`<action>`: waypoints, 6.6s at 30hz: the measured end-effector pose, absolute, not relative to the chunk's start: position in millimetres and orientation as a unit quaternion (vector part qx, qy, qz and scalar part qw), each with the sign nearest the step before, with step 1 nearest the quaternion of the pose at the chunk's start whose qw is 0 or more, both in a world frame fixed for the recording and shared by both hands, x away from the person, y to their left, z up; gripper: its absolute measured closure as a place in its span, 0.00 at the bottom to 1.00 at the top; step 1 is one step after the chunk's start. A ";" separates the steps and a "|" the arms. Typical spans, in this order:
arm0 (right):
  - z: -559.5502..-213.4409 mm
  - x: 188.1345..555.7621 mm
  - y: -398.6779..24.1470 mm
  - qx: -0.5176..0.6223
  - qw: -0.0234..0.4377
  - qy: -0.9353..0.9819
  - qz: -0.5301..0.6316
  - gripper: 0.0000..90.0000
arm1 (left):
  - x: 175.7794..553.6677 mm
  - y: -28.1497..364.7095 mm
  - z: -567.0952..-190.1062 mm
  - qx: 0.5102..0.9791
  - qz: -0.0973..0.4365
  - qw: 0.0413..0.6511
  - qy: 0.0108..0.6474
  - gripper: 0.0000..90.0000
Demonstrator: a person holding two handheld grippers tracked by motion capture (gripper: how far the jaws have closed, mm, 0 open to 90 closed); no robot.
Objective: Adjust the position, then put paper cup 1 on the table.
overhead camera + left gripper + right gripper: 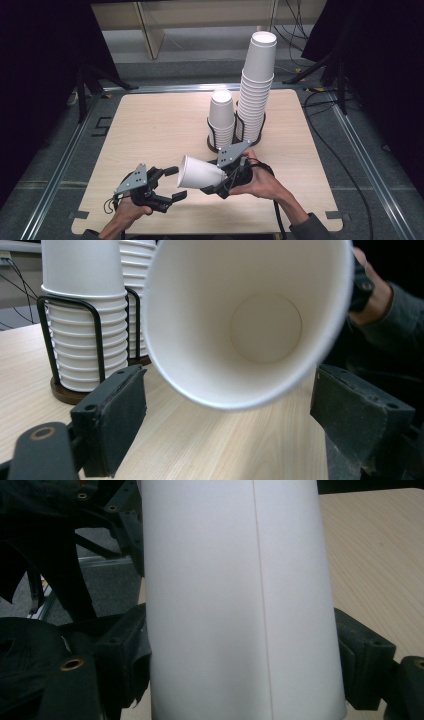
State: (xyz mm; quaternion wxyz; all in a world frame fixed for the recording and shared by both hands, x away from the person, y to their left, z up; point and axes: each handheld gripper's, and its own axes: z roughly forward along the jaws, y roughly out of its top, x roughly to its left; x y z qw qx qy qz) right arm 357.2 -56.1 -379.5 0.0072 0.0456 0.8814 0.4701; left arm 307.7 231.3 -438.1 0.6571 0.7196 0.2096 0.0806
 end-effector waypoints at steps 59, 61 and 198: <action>-402.9 333.9 -26.4 0.035 0.064 0.932 0.354 0.18 | 298.6 213.5 -426.4 0.799 0.124 0.557 0.190 0.17; -405.1 333.8 -23.4 0.031 0.070 0.932 0.354 0.18 | 297.9 213.1 -425.8 0.799 0.122 0.556 0.192 0.16; -447.9 337.7 -118.6 0.236 0.124 0.889 0.371 0.21 | 491.8 298.1 -454.0 0.669 0.340 0.461 0.474 0.17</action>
